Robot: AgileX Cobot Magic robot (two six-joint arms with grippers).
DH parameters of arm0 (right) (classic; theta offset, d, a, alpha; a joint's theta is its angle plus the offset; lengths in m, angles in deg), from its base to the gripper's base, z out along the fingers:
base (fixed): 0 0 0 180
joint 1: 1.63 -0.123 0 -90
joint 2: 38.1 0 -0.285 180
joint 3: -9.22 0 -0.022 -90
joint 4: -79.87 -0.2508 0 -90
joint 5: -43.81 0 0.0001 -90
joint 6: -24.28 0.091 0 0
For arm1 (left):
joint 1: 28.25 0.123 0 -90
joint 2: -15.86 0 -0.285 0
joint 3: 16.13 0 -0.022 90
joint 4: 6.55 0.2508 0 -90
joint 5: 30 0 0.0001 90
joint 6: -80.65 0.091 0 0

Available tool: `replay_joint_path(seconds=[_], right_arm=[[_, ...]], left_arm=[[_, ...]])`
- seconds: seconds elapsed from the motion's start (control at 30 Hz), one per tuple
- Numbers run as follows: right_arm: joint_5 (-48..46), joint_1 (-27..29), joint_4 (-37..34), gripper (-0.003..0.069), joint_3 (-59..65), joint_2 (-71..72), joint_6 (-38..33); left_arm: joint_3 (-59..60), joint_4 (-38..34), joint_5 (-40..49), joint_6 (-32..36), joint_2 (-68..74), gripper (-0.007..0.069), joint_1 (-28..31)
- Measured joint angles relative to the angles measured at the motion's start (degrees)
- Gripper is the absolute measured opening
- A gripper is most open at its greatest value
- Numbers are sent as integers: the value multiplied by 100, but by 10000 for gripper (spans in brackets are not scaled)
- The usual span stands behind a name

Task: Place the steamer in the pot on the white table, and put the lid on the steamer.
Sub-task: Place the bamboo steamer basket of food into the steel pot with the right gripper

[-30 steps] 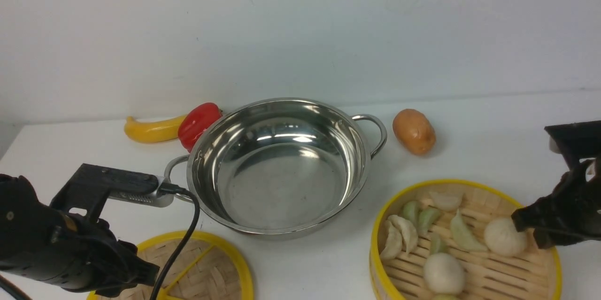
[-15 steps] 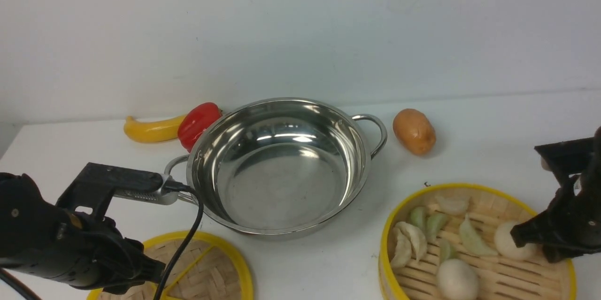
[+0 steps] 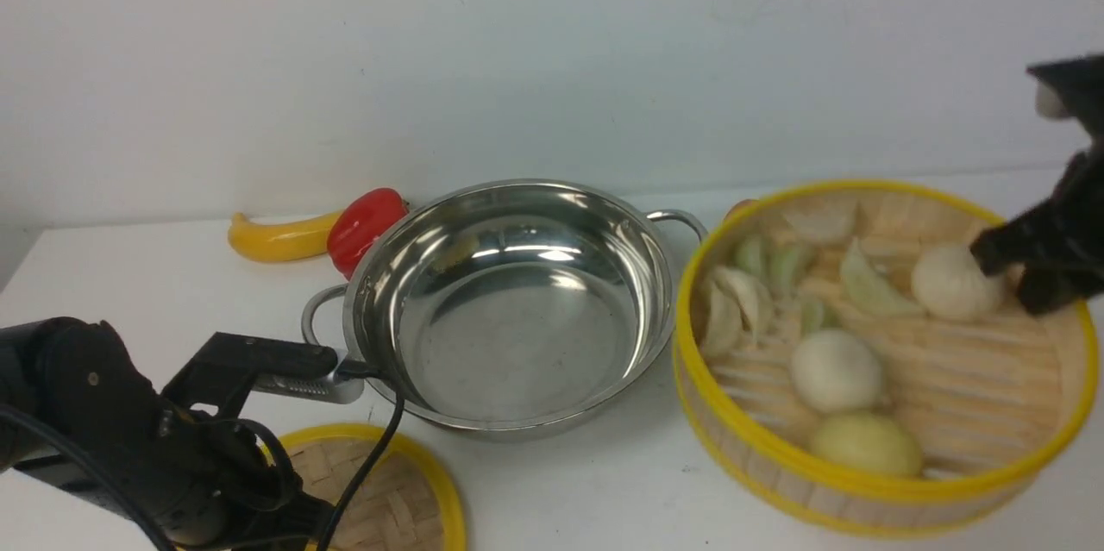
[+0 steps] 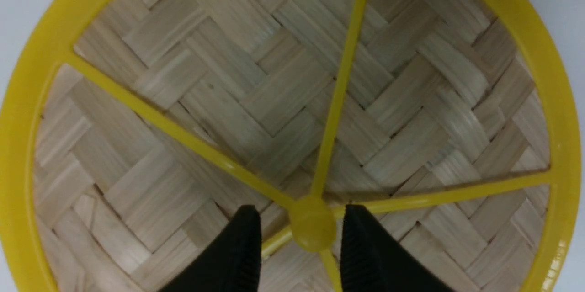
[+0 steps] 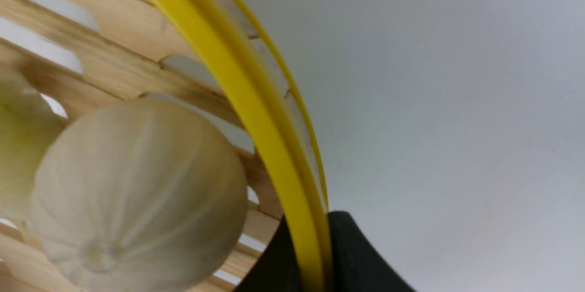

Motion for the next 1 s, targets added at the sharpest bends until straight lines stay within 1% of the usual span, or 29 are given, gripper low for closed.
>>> replay_joint_path(seconds=[0.03, 0.17, 0.23, 0.27, 0.33, 0.43, 0.47, 0.5, 0.6, 0.63, 0.73, 0.77, 0.8, 0.9, 1.0], right_arm=[[0, -14, -94, 55, -407, -63, -49], [-43, -174, -165, 55, -1307, -384, -49], [-49, -317, -204, 55, -1589, -589, -49], [-57, -429, -236, 55, -1785, -736, -49], [-75, -738, -329, 55, -2254, -1111, -49], [-107, -1065, -390, 55, -2770, -1585, -49], [-114, -1193, -401, 55, -2998, -1795, -18], [-114, -1383, -407, 55, -3375, -2137, 2], [-114, -1599, -407, 55, -3883, -2591, 42], [-114, -1693, -407, 55, -4145, -2821, 62], [-114, -1838, -414, 55, -4719, -3360, 116], [-114, -1838, -414, 55, -4753, -3397, 116], [-114, -1857, -403, 55, -5060, -3723, 150], [-109, -1857, -347, 55, -5382, -4131, 171], [-115, -1857, -312, 55, -5700, -4583, 189]], left_arm=[[0, -24, -48, 4, 84, 242, 0], [0, -132, -191, 4, 251, 237, 0], [0, -169, -237, 4, 271, 216, 0], [0, -188, -237, 4, 277, 191, 0], [-15, -152, -212, 4, 277, 116, -11], [-46, 124, -39, -9, 244, 115, -22], [-49, 268, 68, -59, 211, 115, -22], [-49, 653, 421, -218, 109, 115, -22], [-20, 1160, 948, -560, -188, 115, -22], [-20, 1454, 1273, -747, -429, 115, -22], [-16, 1929, 1935, -1118, -1245, 115, -22], [-16, 1953, 1984, -1143, -1247, 115, -22], [-16, 2133, 2494, -1277, -1961, 115, -22], [-16, 2184, 2928, -1304, -2773, 115, -22], [-16, 2201, 3148, -1304, -3597, 115, -22]])
